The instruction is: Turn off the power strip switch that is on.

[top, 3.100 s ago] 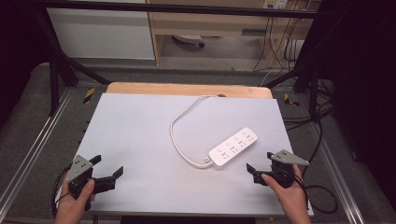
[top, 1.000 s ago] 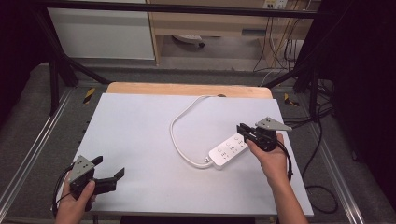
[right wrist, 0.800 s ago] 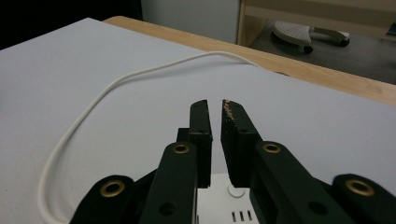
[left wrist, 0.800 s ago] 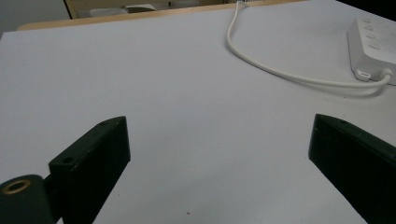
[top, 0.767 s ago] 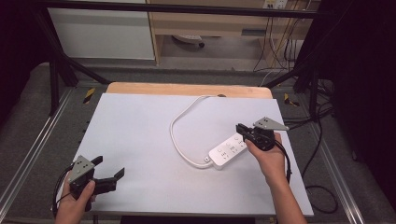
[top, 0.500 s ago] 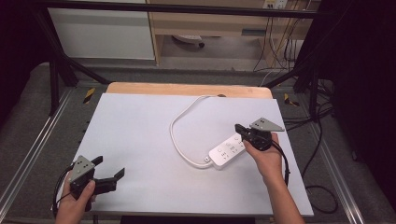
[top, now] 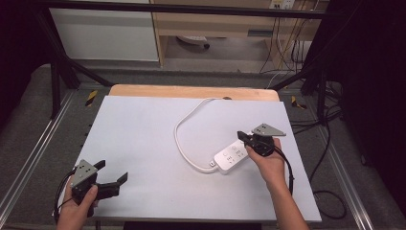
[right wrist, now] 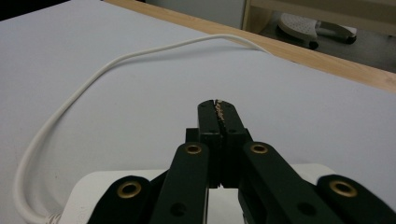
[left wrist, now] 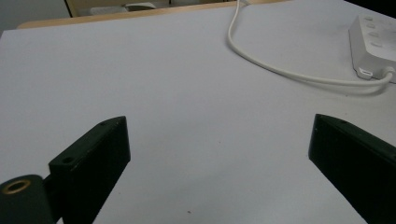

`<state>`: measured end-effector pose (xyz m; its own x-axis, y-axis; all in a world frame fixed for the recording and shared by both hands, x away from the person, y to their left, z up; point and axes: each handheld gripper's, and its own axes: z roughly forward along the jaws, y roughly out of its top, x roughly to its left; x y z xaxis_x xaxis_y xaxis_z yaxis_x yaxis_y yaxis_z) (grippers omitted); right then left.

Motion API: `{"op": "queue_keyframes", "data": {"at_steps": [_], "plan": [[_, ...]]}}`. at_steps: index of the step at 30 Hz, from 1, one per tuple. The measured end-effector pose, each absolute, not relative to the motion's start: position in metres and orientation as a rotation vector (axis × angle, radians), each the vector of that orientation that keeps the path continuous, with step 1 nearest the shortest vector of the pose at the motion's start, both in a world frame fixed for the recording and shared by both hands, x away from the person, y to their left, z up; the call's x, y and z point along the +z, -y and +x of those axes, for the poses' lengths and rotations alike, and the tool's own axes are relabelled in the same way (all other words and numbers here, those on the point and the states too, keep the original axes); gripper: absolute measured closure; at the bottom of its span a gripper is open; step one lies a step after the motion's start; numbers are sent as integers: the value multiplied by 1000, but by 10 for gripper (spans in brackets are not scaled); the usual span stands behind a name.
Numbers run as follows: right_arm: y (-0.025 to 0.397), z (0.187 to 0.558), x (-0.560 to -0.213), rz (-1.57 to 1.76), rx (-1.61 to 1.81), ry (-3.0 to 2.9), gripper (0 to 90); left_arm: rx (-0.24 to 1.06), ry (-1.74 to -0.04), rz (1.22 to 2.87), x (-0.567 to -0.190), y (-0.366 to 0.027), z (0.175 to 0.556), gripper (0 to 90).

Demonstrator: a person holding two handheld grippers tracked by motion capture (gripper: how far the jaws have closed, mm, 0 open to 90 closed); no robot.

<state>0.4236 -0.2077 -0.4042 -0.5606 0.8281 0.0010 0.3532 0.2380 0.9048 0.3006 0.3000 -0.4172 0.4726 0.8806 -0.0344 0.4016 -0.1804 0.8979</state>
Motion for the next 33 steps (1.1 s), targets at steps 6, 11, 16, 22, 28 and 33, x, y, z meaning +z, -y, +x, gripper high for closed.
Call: {"op": "queue_keyframes", "data": {"at_steps": [6, 11, 16, 22, 28, 33], "plan": [[209, 423, -411, 1115, 1280, -2027, 900, 626, -1093, 1775, -418, -300, 301, 53], [210, 424, -414, 1123, 1274, -2036, 900, 638, -1091, 1776, -417, -300, 301, 53], [211, 422, -418, 1148, 1277, -2039, 900, 639, -1090, 1775, -417, -300, 301, 53], [209, 420, -424, 1155, 1257, -2075, 900, 638, -1089, 1776, -417, -300, 301, 53], [205, 421, -427, 1149, 1251, -2085, 900, 638, -1089, 1776, -417, -300, 301, 53], [204, 421, -430, 1164, 1250, -2096, 900, 637, -1090, 1775, -417, -300, 301, 53]]}}
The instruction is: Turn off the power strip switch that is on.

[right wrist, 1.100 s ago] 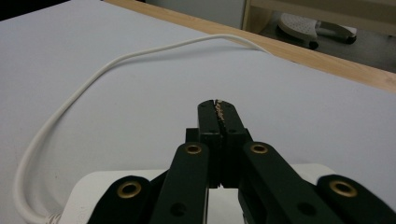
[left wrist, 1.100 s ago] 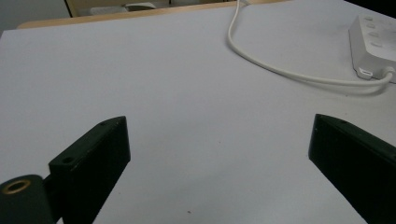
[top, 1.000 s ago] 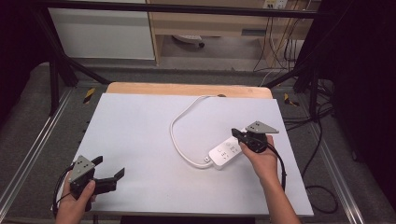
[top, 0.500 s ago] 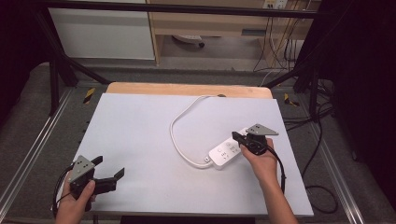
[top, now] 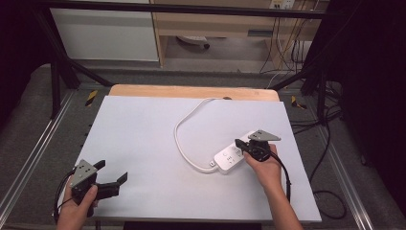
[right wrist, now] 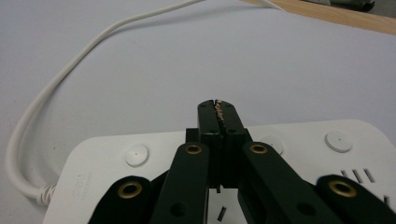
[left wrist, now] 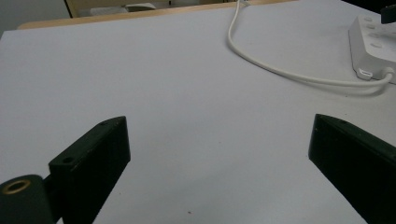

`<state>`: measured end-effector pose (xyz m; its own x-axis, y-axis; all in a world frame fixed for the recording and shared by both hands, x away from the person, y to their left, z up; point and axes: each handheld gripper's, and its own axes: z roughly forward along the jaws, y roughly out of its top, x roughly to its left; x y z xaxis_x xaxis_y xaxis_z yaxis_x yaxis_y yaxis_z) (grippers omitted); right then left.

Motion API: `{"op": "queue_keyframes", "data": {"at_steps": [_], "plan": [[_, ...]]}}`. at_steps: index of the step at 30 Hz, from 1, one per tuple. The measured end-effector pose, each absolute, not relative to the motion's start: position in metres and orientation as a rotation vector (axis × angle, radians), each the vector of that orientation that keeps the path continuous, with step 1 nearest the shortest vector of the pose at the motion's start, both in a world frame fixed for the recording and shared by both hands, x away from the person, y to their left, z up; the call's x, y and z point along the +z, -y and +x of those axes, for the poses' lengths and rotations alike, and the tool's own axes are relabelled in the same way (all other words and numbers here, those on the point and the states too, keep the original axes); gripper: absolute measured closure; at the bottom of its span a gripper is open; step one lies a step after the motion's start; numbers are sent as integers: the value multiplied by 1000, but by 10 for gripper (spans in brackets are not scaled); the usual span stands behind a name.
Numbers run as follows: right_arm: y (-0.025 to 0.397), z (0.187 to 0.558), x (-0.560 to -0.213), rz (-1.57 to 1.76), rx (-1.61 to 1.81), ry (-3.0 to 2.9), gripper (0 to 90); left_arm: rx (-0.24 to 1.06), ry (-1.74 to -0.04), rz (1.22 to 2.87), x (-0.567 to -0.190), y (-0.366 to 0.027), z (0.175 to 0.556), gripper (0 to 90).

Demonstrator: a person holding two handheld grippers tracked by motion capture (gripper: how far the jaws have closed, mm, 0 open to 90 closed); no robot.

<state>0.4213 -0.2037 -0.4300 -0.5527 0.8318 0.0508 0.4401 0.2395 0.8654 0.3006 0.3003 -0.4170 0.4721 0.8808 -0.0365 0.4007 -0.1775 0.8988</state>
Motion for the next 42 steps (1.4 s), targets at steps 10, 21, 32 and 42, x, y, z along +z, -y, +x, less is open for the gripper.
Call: {"op": "queue_keyframes", "data": {"at_steps": [10, 21, 32, 42], "plan": [[200, 423, -437, 1175, 1227, -2126, 900, 637, -1088, 1779, -417, -300, 301, 53], [196, 423, -442, 1166, 1201, -2129, 900, 636, -1087, 1780, -417, -300, 301, 53], [196, 423, -445, 1171, 1205, -2114, 900, 632, -1084, 1782, -417, -299, 300, 54], [195, 423, -444, 1186, 1194, -2118, 900, 630, -1087, 1784, -417, -299, 300, 54]]}}
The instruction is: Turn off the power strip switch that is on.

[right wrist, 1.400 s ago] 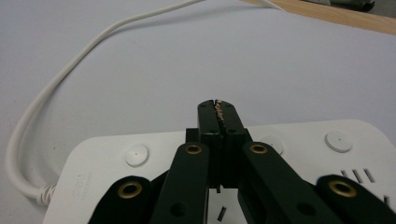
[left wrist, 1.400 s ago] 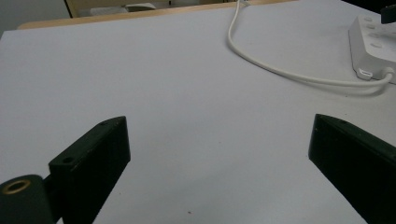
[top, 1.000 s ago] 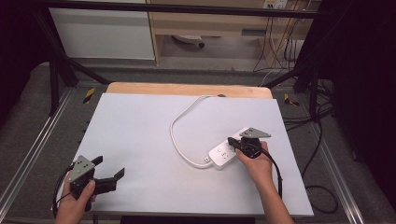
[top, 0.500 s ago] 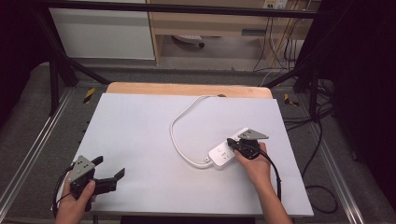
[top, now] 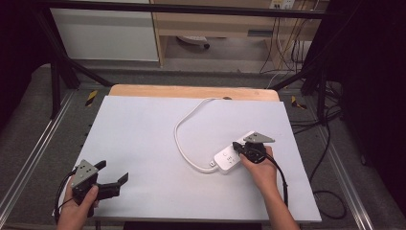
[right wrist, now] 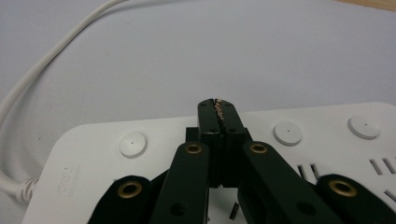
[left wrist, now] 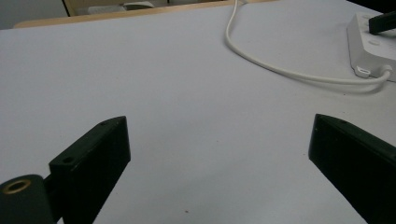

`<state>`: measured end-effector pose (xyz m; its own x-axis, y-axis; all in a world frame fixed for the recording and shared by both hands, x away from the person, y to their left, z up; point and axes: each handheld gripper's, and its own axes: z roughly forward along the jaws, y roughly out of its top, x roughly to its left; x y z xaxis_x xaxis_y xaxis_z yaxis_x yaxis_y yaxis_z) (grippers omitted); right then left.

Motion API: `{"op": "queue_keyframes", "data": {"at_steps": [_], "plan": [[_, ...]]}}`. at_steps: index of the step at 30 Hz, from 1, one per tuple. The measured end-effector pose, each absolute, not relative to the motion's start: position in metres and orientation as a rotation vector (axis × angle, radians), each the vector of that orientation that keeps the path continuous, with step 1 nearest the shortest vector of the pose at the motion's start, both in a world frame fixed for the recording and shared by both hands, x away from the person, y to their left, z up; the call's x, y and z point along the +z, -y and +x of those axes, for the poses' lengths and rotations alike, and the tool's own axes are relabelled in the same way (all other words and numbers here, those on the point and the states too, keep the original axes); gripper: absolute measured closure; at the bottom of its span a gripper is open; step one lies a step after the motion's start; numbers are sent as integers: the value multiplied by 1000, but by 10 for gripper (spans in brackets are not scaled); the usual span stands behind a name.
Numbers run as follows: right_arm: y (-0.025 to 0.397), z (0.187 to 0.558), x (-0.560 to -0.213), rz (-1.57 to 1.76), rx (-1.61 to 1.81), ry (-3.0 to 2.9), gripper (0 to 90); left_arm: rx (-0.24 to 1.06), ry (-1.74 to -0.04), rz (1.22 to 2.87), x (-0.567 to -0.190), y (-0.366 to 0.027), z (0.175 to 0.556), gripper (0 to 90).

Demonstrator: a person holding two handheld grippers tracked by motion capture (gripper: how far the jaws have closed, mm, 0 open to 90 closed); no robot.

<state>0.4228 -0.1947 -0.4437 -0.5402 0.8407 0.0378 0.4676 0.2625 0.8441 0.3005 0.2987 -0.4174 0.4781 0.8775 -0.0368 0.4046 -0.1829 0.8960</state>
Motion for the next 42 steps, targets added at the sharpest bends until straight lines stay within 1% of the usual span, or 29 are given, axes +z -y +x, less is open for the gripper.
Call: {"op": "queue_keyframes", "data": {"at_steps": [42], "plan": [[194, 425, -442, 1183, 1164, -2153, 900, 630, -1089, 1792, -418, -299, 300, 54]]}}
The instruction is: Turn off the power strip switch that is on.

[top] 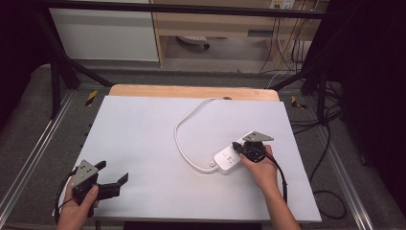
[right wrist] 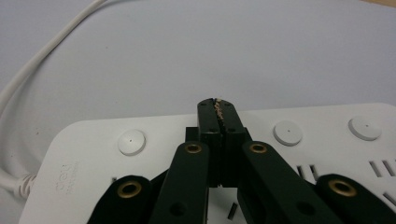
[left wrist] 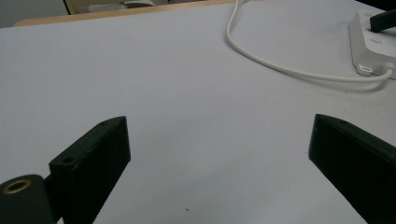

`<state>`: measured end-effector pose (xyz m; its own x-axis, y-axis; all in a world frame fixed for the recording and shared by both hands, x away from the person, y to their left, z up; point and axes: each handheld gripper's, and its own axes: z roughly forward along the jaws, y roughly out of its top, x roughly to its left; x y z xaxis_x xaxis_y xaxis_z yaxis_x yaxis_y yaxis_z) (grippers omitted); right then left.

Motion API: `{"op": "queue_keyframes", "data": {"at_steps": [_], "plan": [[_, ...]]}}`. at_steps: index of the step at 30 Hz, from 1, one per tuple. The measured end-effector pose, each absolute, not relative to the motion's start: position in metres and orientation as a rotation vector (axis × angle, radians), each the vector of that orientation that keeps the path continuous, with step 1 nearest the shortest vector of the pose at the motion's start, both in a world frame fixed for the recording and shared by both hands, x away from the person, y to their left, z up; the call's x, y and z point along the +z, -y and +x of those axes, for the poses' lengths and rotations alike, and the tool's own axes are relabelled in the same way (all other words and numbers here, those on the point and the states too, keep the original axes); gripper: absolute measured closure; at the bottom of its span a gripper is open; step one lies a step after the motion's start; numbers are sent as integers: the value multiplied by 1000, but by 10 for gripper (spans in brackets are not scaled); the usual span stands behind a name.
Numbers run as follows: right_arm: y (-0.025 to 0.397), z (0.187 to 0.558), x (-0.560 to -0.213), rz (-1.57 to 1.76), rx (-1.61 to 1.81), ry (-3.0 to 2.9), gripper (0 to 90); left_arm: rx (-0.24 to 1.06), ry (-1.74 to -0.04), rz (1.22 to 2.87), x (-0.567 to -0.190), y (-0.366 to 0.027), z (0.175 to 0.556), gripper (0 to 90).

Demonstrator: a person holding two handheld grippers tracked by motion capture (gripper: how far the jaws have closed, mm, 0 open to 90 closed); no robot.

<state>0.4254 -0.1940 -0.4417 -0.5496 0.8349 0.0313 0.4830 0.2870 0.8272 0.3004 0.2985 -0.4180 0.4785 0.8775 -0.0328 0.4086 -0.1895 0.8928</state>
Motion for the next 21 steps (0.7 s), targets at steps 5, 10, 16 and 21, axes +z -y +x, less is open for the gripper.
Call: {"op": "queue_keyframes", "data": {"at_steps": [5, 10, 16, 21], "plan": [[194, 425, -442, 1185, 1168, -2151, 900, 631, -1088, 1794, -418, -298, 301, 54], [195, 425, -442, 1184, 1176, -2146, 900, 631, -1090, 1793, -418, -299, 301, 54], [195, 425, -442, 1185, 1177, -2144, 900, 631, -1089, 1794, -418, -298, 301, 54], [195, 425, -442, 1196, 1182, -2143, 900, 631, -1089, 1794, -418, -298, 301, 53]]}}
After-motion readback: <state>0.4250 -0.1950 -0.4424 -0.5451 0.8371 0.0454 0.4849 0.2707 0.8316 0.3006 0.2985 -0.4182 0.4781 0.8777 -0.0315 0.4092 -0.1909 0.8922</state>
